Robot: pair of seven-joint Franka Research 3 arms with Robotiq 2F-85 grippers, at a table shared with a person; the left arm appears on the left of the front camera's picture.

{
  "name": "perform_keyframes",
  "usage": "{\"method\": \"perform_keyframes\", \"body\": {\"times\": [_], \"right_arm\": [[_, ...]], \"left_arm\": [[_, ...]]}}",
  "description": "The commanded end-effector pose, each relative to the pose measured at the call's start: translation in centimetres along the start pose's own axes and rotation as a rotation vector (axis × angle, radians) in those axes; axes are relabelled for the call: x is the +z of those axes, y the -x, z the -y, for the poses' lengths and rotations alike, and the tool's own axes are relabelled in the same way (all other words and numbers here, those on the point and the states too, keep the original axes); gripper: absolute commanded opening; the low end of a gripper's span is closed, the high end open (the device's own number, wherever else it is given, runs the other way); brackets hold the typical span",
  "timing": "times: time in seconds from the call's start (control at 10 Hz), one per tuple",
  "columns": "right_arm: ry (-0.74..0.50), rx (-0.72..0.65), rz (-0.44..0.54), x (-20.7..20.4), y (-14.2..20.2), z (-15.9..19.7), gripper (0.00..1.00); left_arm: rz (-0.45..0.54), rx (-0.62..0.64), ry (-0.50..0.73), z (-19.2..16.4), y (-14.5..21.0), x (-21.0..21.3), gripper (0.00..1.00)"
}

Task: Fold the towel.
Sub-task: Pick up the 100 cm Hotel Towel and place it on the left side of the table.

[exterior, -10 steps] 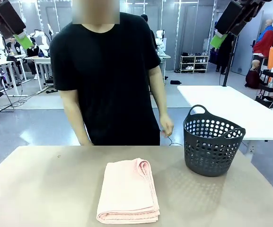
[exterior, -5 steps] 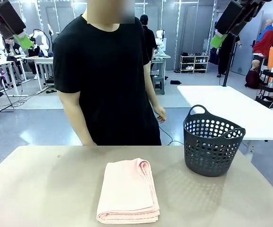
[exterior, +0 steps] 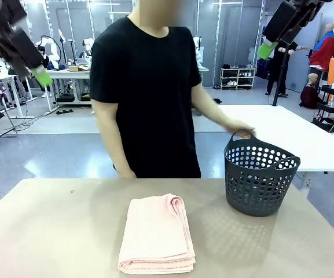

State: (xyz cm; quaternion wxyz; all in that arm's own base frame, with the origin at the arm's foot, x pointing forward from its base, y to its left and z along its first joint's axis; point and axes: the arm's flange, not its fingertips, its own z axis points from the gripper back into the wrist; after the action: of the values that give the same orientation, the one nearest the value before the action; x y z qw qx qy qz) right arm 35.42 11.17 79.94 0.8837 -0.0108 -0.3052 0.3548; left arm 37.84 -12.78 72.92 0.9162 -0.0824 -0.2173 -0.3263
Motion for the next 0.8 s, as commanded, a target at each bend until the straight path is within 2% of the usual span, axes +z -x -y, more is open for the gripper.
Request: {"method": "perform_keyframes", "body": {"times": [0.0,0.2,0.5,0.7], "right_arm": [[-0.001,-0.001,0.001,0.1,0.1,0.0,1.00],[-0.001,-0.001,0.001,0.1,0.1,0.0,1.00],[-0.001,-0.001,0.001,0.1,0.1,0.0,1.00],[-0.001,-0.001,0.001,0.1,0.1,0.0,1.00]], "left_arm": [[0.059,0.061,0.094,-1.2,2.6,-4.0,1.00],[0.070,0.132,0.204,-3.0,5.0,-9.3,1.00],[0.125,0.215,0.364,-3.8,7.6,-17.5,1.00],[0.156,0.289,0.414,-4.0,9.6,-22.3,1.00]]}}
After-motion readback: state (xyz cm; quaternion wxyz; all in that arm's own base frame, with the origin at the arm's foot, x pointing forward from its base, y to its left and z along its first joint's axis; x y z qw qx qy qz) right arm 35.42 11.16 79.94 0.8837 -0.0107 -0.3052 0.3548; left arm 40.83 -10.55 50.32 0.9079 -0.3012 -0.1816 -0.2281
